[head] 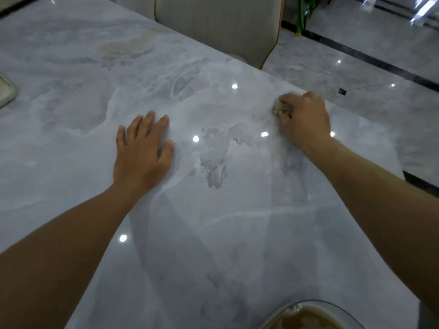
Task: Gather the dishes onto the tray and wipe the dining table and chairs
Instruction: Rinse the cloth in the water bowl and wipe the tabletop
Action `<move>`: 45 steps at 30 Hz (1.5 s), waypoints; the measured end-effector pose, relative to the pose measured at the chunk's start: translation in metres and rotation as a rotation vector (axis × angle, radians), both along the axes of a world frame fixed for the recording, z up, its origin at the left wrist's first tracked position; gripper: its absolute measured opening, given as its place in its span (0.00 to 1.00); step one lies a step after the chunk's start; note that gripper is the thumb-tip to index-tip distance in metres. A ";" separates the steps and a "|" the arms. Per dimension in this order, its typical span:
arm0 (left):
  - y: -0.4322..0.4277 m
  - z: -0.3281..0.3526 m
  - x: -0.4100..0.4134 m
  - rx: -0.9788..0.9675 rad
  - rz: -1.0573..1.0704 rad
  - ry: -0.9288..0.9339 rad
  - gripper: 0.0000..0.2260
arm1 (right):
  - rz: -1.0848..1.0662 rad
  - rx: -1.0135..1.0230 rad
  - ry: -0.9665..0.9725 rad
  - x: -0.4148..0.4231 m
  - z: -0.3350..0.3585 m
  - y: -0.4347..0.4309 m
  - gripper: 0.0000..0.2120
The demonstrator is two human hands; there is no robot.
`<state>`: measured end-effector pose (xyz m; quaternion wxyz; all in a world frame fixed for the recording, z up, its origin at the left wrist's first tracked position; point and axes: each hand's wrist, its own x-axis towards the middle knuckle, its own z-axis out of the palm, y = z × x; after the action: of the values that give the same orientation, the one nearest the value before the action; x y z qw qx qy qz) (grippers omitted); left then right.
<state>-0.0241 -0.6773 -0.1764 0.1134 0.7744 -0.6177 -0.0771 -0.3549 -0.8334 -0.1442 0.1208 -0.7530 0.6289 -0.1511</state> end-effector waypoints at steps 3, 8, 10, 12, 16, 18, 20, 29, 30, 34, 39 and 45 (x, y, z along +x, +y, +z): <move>0.000 0.000 -0.002 -0.008 0.013 0.007 0.29 | 0.009 -0.023 -0.005 -0.004 -0.001 0.015 0.18; -0.001 0.005 -0.001 0.036 -0.011 0.055 0.36 | -0.006 -0.016 0.052 0.006 -0.002 0.045 0.18; -0.006 0.015 0.002 -0.002 0.052 0.218 0.40 | -0.016 -0.028 0.051 0.019 0.000 0.055 0.17; -0.006 0.023 0.011 -0.059 0.113 0.269 0.38 | 0.000 -0.041 0.054 0.041 0.002 0.065 0.16; 0.005 0.025 0.043 -0.071 0.119 0.088 0.32 | 0.090 -0.030 0.026 0.089 0.003 0.070 0.15; 0.016 0.021 0.068 -0.103 0.103 -0.008 0.32 | 0.168 -0.011 -0.004 0.115 -0.001 0.063 0.14; 0.022 0.017 0.085 -0.128 0.102 -0.062 0.32 | 0.218 0.014 -0.030 0.130 -0.004 0.054 0.13; -0.008 0.017 0.152 -0.033 0.237 0.012 0.37 | 0.306 -0.009 -0.115 0.206 -0.014 0.019 0.13; -0.014 0.017 0.153 -0.038 0.235 0.012 0.37 | 0.297 0.003 -0.118 0.212 -0.015 0.012 0.15; -0.017 0.009 0.157 -0.066 0.158 -0.089 0.37 | 0.243 0.042 -0.133 0.237 -0.015 -0.018 0.30; -0.022 0.006 0.157 -0.029 0.189 -0.024 0.37 | 0.203 -0.004 -0.180 0.265 -0.021 -0.052 0.26; -0.021 0.001 0.161 0.010 0.222 -0.014 0.39 | 0.148 0.001 -0.229 0.287 -0.015 -0.081 0.20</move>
<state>0.1373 -0.6983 -0.1752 0.1131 0.8392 -0.5283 -0.0619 -0.0678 -0.9146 -0.1592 0.2029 -0.7752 0.5537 -0.2267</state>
